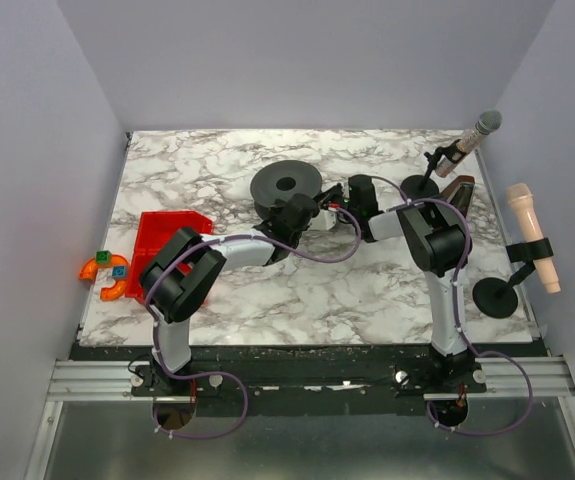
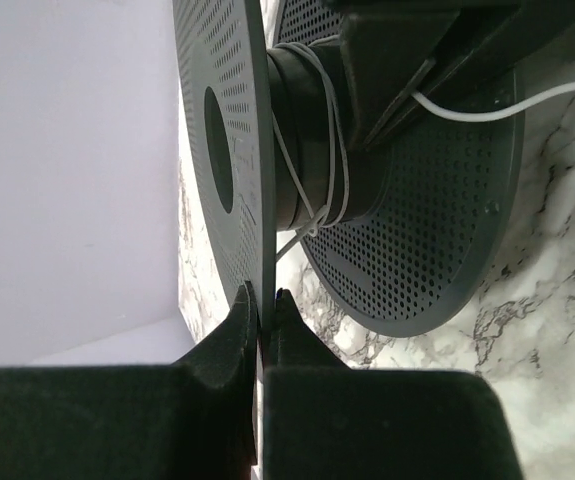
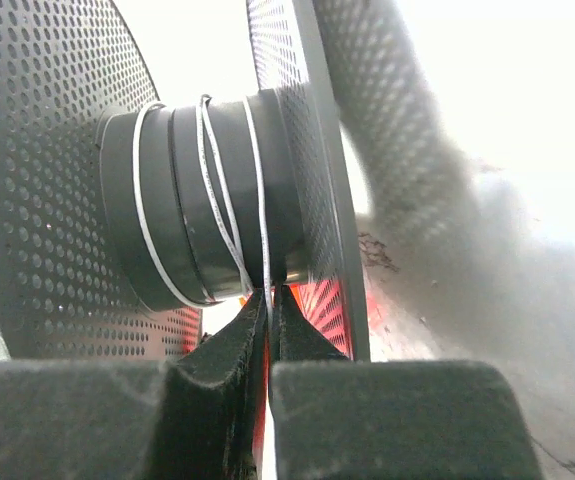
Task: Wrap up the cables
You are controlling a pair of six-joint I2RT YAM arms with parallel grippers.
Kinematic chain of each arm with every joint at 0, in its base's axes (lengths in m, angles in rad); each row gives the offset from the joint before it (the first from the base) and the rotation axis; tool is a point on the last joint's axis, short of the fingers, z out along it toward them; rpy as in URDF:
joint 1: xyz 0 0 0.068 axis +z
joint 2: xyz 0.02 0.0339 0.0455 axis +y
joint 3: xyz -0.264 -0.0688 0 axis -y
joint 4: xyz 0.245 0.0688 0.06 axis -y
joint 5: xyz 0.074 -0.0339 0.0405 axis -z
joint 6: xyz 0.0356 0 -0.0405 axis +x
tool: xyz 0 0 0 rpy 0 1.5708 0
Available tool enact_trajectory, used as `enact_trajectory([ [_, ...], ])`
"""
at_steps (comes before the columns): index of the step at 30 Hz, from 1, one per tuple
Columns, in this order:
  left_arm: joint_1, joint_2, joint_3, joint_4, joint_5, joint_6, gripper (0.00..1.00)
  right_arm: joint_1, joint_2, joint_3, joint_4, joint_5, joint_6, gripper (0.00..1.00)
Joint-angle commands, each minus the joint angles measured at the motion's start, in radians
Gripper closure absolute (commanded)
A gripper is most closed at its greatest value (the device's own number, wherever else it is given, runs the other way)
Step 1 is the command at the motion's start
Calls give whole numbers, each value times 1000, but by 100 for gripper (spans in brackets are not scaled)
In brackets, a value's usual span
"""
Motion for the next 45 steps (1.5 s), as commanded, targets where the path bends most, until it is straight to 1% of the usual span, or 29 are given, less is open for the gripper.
enact_trajectory([
  [1, -43, 84, 14, -138, 168, -229, 100, 11, -3, -5, -30, 187, 54, 88],
  [4, -45, 137, 102, -218, 178, -292, 100, 10, 6, 28, -95, 162, 38, 88],
  [6, -45, 168, 145, -269, 188, -318, 100, -7, 3, 37, -138, 132, 9, 82],
  [9, -43, 190, 162, -289, 179, -324, 100, -32, -6, 61, -257, 98, -96, 79],
  [11, -42, 208, 186, -313, 175, -324, 100, -35, -9, 64, -294, 107, -150, 78],
  [16, -42, 289, 298, -422, 169, -327, 100, -52, 15, 74, -280, 78, -161, 76],
  [17, -40, 301, 310, -433, 165, -327, 100, -58, 11, 66, -279, 78, -160, 73],
  [20, -40, 320, 326, -453, 166, -321, 100, -67, -12, 37, -279, 89, -167, 61],
  [24, -37, 343, 350, -486, 165, -319, 100, -81, -54, -38, -235, 92, -144, 54],
  [29, -39, 369, 389, -517, 163, -316, 100, -90, -124, -132, -193, 125, -115, 53],
  [34, -37, 378, 396, -533, 166, -315, 100, -101, -216, -221, -208, 228, -114, 52],
  [37, -37, 390, 413, -571, 175, -318, 100, -118, -264, -267, -221, 276, -123, 52],
  [42, -42, 412, 448, -608, 185, -324, 100, -125, -327, -262, -283, 320, -221, 52],
  [44, -43, 430, 488, -637, 189, -332, 100, -127, -342, -252, -311, 331, -264, 53],
  [45, -45, 438, 508, -651, 192, -333, 97, -125, -350, -247, -326, 339, -279, 53],
])
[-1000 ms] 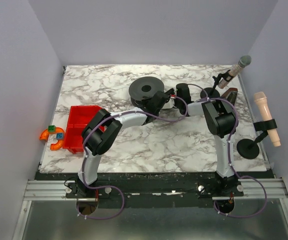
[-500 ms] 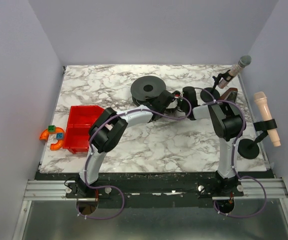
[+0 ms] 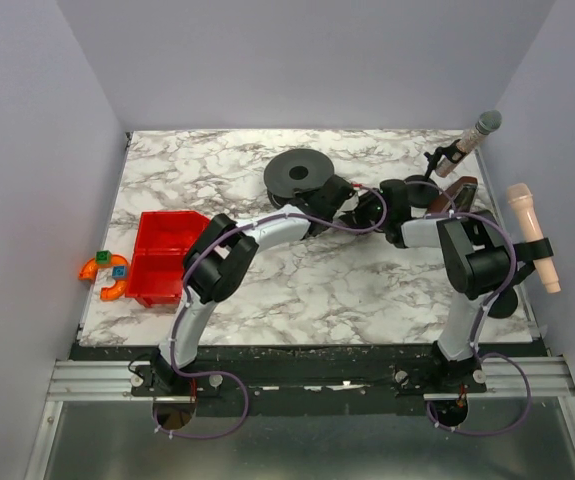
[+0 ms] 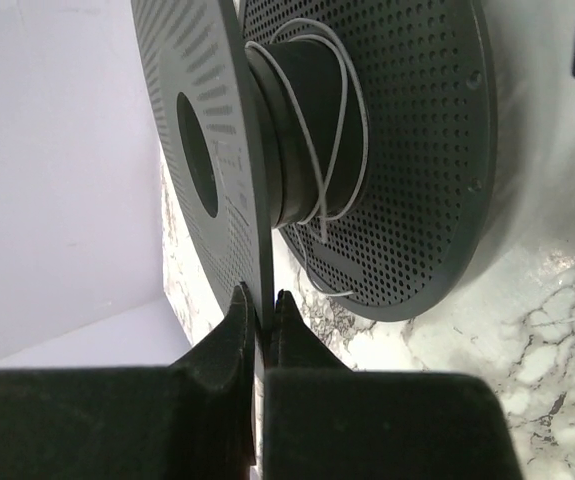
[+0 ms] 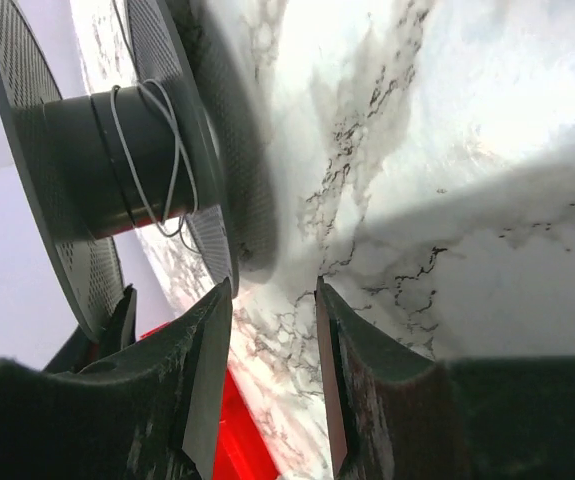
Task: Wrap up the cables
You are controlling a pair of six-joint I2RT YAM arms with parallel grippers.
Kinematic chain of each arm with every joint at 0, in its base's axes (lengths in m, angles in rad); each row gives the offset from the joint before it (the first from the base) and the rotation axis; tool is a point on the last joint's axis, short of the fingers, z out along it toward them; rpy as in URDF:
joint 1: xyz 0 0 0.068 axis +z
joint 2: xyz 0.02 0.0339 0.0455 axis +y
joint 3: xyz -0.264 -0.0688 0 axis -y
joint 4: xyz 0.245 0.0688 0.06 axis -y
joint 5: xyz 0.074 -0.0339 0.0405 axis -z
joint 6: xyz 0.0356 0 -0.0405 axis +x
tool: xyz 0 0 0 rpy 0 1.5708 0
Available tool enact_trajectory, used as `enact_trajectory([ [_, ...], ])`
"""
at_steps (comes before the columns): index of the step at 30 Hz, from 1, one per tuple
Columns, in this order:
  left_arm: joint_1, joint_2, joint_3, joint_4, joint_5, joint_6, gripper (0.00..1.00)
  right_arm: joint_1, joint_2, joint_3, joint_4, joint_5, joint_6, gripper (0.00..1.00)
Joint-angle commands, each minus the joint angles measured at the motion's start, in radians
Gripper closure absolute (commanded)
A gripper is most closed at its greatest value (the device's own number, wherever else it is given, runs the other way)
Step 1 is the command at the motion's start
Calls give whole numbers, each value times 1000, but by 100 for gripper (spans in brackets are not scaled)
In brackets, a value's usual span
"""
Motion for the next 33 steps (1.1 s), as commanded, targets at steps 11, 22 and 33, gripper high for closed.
enact_trajectory([
  [11, -20, 233, 172, -428, 294, -124, 64, -8, -93, 22, -138, 108, -216, 53],
  [22, -22, 130, 160, -382, 311, -109, 25, -9, -136, 71, -220, 113, -344, 53],
  [33, -20, -78, 120, -316, 345, -126, 1, -6, -157, 129, -301, 99, -483, 53],
])
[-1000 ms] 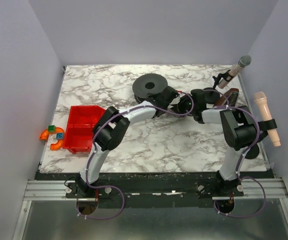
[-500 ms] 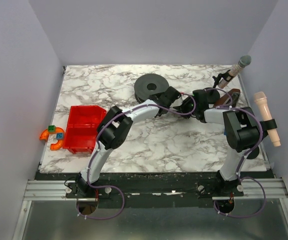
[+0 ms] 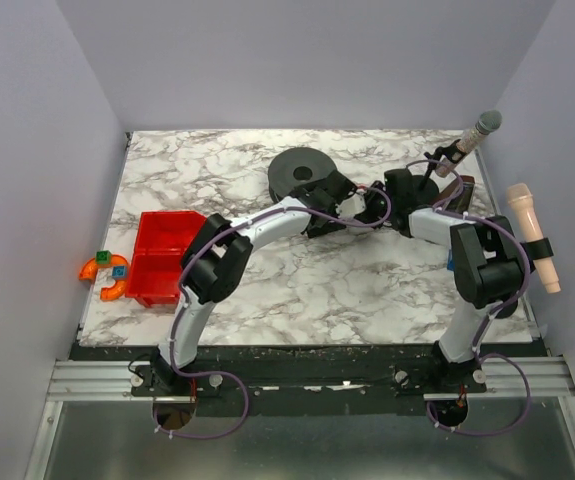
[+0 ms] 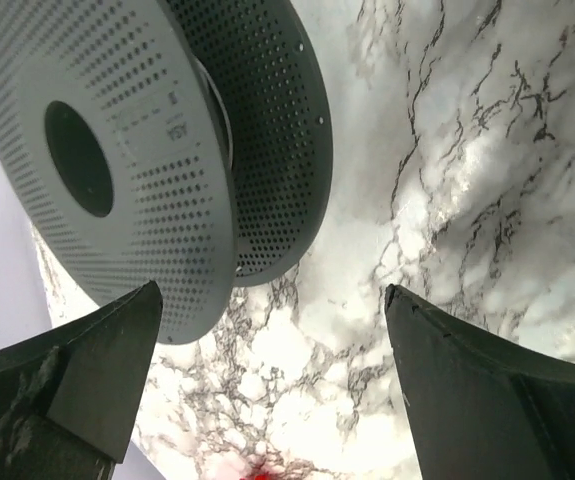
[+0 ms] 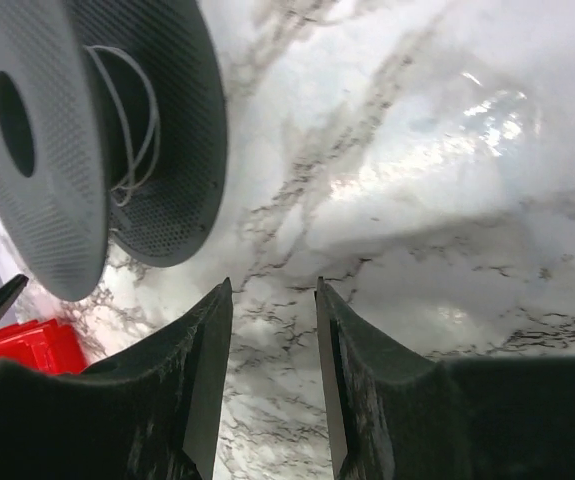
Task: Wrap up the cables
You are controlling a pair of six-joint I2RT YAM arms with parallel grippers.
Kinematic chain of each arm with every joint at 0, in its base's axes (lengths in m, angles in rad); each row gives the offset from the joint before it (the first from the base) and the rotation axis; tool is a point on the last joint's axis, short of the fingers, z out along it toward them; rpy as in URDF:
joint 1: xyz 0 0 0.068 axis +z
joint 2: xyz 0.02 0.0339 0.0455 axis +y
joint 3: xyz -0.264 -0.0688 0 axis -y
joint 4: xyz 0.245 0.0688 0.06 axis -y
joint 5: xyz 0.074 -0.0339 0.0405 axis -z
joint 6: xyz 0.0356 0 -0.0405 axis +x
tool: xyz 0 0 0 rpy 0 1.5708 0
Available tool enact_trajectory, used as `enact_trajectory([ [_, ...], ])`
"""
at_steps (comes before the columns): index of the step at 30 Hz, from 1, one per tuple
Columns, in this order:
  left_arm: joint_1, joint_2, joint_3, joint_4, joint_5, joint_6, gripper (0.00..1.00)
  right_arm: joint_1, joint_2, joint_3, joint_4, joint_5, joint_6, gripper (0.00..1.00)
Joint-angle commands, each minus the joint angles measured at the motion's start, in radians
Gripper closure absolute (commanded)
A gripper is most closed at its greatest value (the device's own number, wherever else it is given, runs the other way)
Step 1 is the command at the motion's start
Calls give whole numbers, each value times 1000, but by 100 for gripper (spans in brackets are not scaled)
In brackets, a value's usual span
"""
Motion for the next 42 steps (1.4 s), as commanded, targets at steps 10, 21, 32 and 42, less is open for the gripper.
enact_trajectory([
  [10, 23, -318, -97, 58, 280, -133, 1, 29, -170, 41, -29, 33, -252, 52],
  [21, 311, -643, -252, 124, 514, -435, 1, 49, -434, -31, -4, -20, -654, 46],
  [32, 658, -976, -805, 518, 436, -601, 1, 48, -710, -260, 63, -76, -875, 37],
  [42, 712, -1079, -1261, 1006, 285, -636, 1, 49, -875, -493, 181, 113, -941, 25],
])
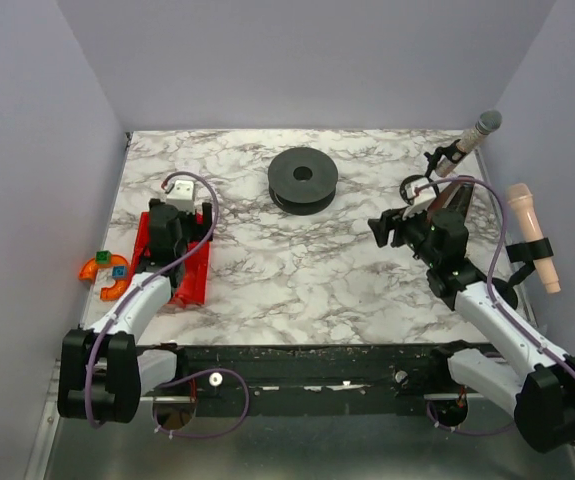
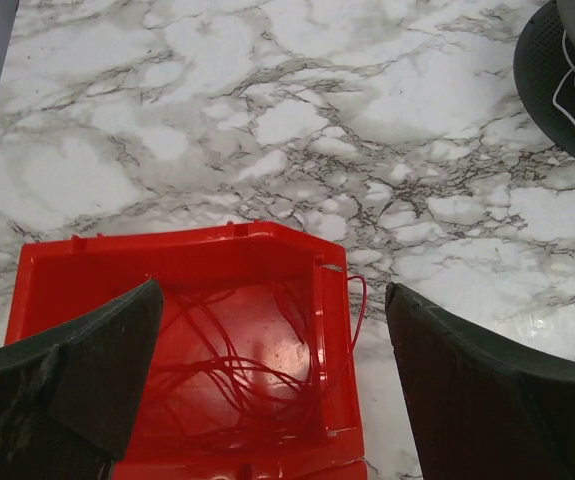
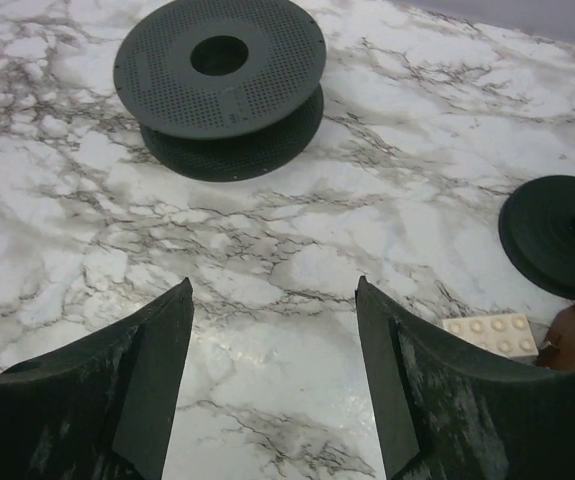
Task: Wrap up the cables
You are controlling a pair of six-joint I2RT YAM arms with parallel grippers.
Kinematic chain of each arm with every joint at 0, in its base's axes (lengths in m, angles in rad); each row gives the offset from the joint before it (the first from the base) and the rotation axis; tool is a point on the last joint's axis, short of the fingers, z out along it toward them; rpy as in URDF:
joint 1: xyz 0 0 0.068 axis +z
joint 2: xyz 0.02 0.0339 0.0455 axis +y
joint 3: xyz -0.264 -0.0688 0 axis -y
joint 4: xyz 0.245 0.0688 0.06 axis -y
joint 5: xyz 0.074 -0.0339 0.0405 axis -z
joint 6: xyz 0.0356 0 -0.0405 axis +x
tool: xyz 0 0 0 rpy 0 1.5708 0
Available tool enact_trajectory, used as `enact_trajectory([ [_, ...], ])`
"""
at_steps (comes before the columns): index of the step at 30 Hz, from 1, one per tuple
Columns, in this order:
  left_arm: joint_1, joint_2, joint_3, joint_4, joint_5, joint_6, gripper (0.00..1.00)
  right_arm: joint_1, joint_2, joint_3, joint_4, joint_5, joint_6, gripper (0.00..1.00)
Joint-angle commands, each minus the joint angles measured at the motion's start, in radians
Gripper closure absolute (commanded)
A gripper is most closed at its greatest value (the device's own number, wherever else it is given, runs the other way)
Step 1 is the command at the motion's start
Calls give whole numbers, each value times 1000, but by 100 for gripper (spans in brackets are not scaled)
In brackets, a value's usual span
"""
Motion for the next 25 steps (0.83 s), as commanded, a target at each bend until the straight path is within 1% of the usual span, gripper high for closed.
enact_trajectory([
  [1, 10, -52, -139, 332, -17, -34, 1, 6, -59, -94, 108, 140, -49, 25],
  [3, 10, -50, -199, 419, -10, -39, 1, 4, -88, -136, 146, 171, -70, 25],
  [8, 10, -39, -331, 631, -49, -66, 1, 6, -153, -255, 275, 232, -90, 24],
  [13, 10, -9, -348, 643, -35, -100, 1, 6, -194, -340, 369, 266, -86, 21],
  [20, 12, 11, -351, 651, -9, -105, 1, 6, -184, -329, 360, 272, -90, 21],
  [25, 12, 10, -346, 645, -21, -111, 1, 6, -180, -328, 361, 268, -86, 21],
])
